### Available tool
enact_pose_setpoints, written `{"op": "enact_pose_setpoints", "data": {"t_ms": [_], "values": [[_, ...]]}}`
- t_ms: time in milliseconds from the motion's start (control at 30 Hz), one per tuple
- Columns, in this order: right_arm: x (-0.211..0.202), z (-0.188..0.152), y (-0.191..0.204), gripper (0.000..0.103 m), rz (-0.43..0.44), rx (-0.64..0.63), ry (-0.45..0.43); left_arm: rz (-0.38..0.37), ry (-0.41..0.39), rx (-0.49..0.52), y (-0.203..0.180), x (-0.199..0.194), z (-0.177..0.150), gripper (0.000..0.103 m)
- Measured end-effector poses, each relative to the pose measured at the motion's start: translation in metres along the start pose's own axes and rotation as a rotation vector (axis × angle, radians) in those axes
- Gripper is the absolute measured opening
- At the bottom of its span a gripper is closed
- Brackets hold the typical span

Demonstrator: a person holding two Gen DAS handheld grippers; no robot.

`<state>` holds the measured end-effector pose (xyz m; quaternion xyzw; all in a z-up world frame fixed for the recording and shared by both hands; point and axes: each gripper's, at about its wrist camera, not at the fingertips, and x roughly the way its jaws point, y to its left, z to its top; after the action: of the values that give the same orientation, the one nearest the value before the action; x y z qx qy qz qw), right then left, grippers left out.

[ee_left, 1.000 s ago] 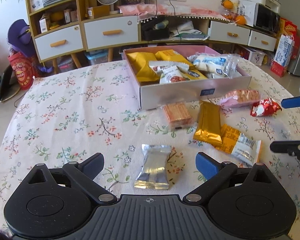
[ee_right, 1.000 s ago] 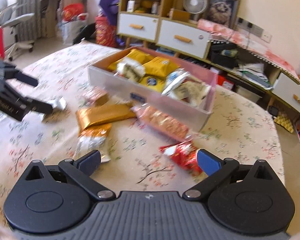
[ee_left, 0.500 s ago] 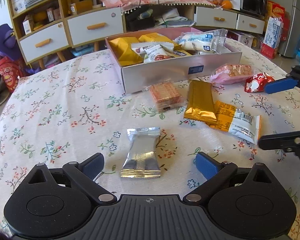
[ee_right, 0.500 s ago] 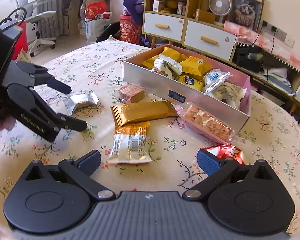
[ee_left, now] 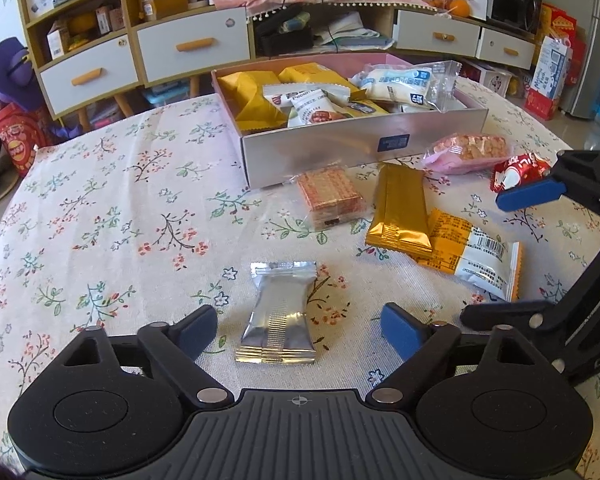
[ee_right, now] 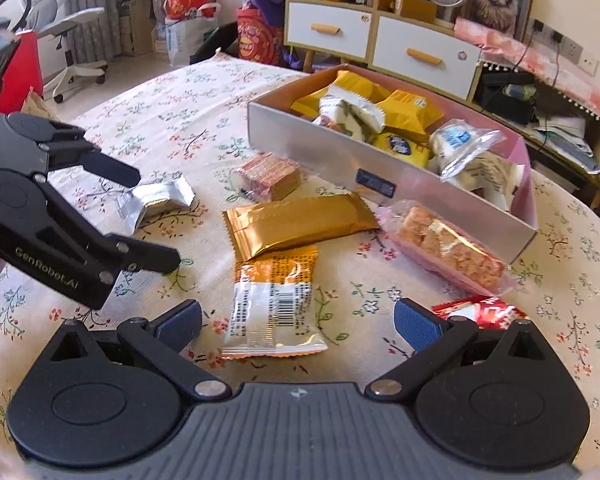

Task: Organize snacks
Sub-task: 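Grasp the silver pastry pack with the left tool while the right tool grasps the orange-striped bag, then carry both packs into the pink box and open both tools to release them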

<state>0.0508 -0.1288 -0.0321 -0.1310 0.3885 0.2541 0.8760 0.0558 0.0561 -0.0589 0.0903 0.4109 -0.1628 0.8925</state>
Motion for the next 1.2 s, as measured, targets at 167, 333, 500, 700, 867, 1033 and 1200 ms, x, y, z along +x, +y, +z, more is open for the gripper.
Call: {"op": "enact_pose_setpoints", "data": {"t_ms": [167,333,500,700,867,1033,1200], "values": [[0.001,0.002,0.001,0.101,0.006,0.008,-0.002,-0.005,0.003,-0.009,0.001,-0.001,0.002,0.073],[0.0,0.004,0.0,0.086,0.016,0.021,-0.006,-0.018,0.007,0.006,-0.003,-0.004,0.003,0.055],[-0.001,0.005,-0.002,0.073,0.026,0.024,-0.005,-0.012,0.007,0.021,-0.007,-0.005,0.004,0.043],[-0.004,0.008,0.0,0.042,0.05,0.017,-0.003,0.023,0.011,0.033,-0.011,-0.006,0.006,0.029],[-0.005,0.009,-0.003,0.038,0.055,0.03,0.007,0.034,0.016,0.033,-0.012,-0.007,0.007,0.026],[-0.01,0.009,-0.008,0.037,0.063,0.041,0.008,0.034,0.02,0.023,-0.011,-0.01,0.009,0.025],[-0.018,0.011,-0.012,0.037,0.072,0.053,-0.006,0.03,0.011,0.013,-0.011,-0.014,0.013,0.025]]}}
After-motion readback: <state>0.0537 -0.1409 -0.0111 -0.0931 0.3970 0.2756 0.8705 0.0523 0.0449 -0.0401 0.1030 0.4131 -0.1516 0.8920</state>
